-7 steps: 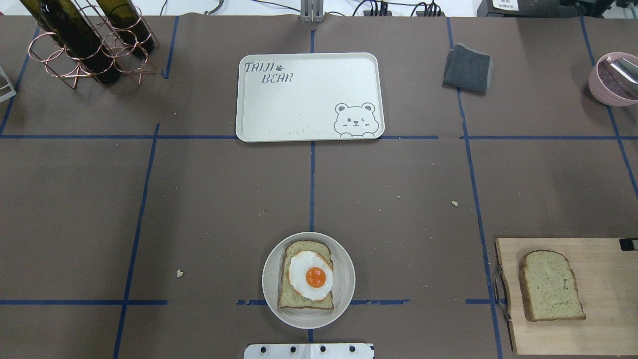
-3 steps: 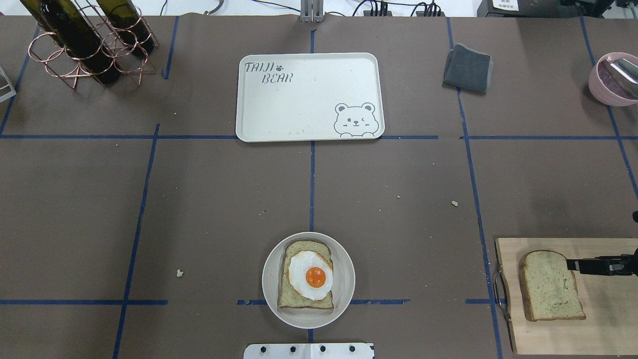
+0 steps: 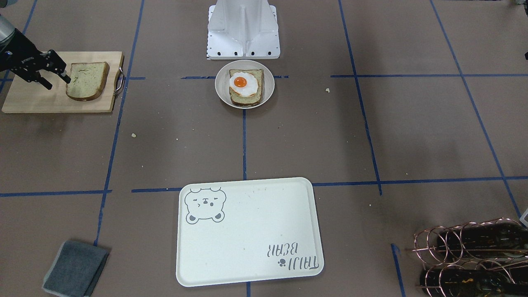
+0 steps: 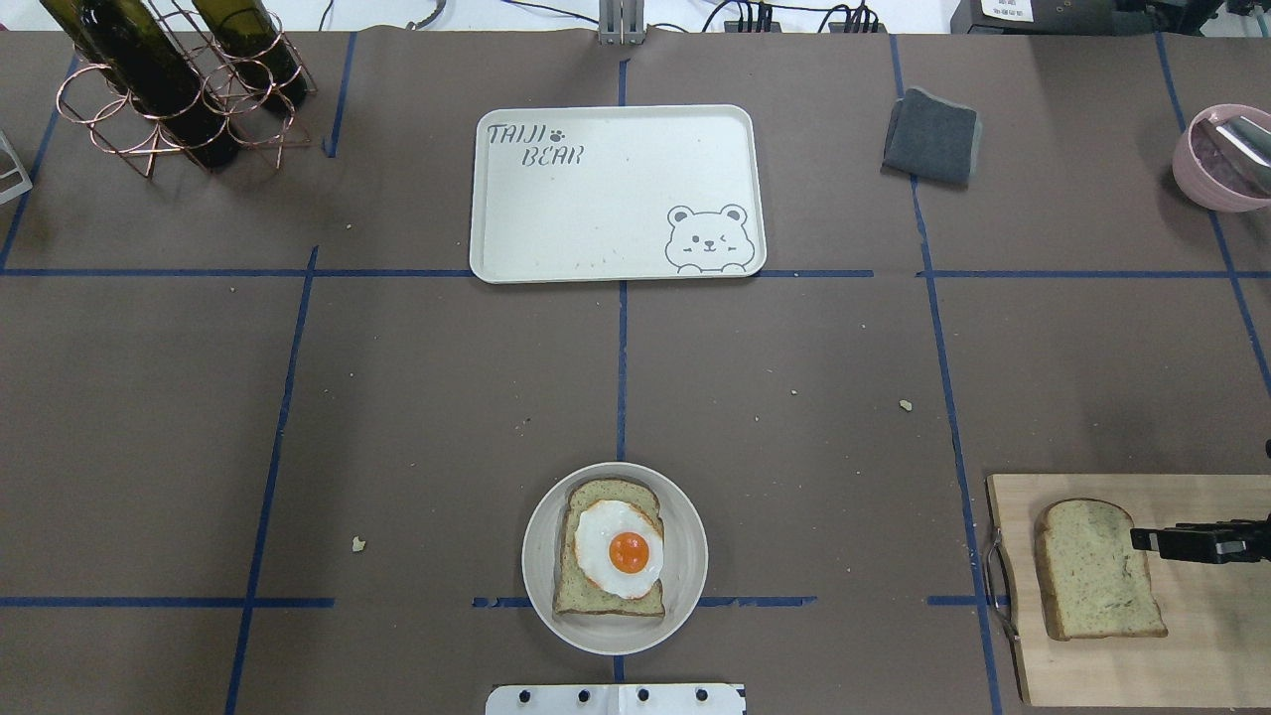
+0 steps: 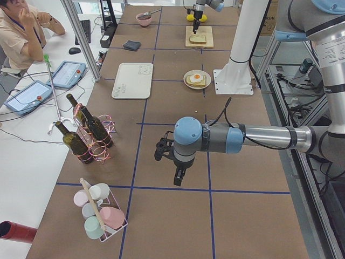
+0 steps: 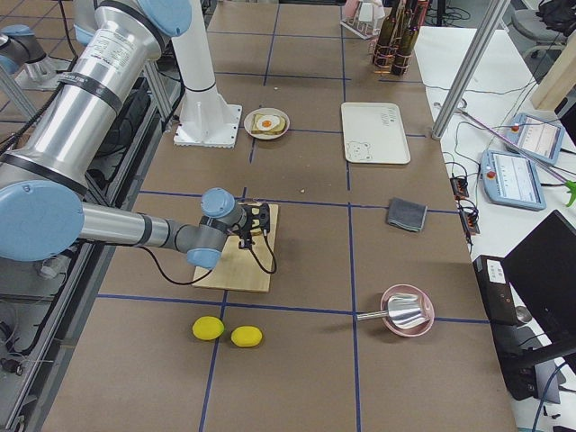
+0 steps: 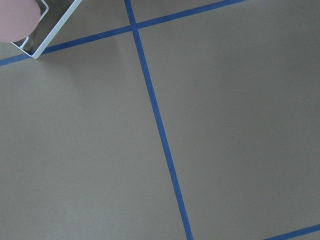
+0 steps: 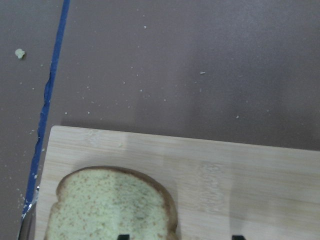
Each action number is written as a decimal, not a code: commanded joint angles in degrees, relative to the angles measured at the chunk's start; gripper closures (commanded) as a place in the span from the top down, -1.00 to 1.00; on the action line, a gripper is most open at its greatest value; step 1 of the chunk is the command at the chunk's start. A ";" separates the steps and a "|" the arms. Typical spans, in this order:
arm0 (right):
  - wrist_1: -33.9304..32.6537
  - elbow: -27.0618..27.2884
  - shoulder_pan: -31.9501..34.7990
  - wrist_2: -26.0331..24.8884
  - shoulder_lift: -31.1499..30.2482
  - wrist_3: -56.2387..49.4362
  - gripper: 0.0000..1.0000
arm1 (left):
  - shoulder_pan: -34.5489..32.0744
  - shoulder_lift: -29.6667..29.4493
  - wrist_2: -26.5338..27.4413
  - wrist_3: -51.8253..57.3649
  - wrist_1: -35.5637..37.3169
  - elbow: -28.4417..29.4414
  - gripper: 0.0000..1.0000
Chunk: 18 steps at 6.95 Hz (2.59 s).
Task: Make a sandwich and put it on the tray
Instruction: 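Lower the right gripper onto the bread slice on the cutting board and grasp it, then carry the bread slice with the right gripper over the egg toast on the plate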
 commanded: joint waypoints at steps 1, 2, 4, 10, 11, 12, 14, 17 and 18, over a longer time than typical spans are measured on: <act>0.40 -0.10 -1.92 -0.72 0.59 0.18 0.40 | 0.00 0.00 0.00 0.00 -0.04 0.08 1.00; 0.40 -0.10 -2.80 -1.34 0.59 0.18 0.40 | 0.00 0.00 0.00 0.00 -0.04 0.08 1.00; 0.40 -0.18 -3.07 -1.35 0.51 0.18 0.33 | 0.00 0.00 0.00 0.00 0.05 0.08 1.00; 0.40 -0.18 -3.60 -1.35 0.50 0.18 -0.93 | 0.00 -0.09 0.00 0.00 -0.04 -0.01 1.00; 0.40 -0.18 -3.60 -1.35 0.50 0.01 -1.00 | 0.00 -0.09 0.00 0.00 -0.48 -0.01 1.00; 0.40 -0.18 -3.43 -1.35 0.50 -0.16 -1.00 | 0.00 -0.09 0.00 0.00 -0.65 -0.01 1.00; 0.49 0.69 -3.08 -0.82 0.07 -0.25 -1.00 | 0.00 -0.09 0.00 0.00 -0.74 -0.01 1.00; 0.40 8.76 1.47 8.72 -0.82 0.18 -1.00 | 0.00 -0.52 0.00 0.00 -0.66 -0.01 1.00; 0.49 10.09 2.19 9.80 0.58 1.23 -1.00 | 0.00 -0.44 0.00 0.00 -0.66 -0.01 1.00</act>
